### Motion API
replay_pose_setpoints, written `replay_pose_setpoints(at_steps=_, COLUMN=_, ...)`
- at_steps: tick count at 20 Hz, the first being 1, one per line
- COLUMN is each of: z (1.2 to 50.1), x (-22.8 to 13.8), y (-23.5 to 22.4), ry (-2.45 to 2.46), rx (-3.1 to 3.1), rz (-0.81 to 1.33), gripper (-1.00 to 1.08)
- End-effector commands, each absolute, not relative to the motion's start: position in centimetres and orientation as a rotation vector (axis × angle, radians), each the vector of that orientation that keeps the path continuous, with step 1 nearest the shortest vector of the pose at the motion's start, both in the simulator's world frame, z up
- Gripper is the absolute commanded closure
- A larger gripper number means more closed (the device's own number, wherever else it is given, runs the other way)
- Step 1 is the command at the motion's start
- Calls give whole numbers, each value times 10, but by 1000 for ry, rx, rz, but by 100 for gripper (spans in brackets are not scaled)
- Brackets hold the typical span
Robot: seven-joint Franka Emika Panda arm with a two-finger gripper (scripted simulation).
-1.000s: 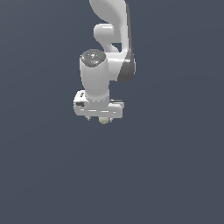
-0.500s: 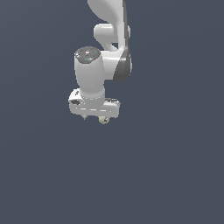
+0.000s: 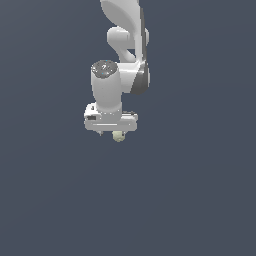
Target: Pick up the object and move it to a goal position.
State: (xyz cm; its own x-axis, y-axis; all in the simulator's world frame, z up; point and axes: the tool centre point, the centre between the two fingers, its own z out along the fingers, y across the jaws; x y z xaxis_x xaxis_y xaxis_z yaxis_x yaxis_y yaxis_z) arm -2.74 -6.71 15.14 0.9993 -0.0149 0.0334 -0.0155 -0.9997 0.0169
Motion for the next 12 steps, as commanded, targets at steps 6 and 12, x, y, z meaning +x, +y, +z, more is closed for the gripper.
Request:
replay_pose_setpoints(at_steps=6, z=117, x=-71, y=-58, ry=147, rx=3130, rz=23, gripper=-92)
replay_pose_setpoints(at_steps=12, z=100, x=-98, y=-53, ry=245, rx=3129, rz=7, gripper=-92)
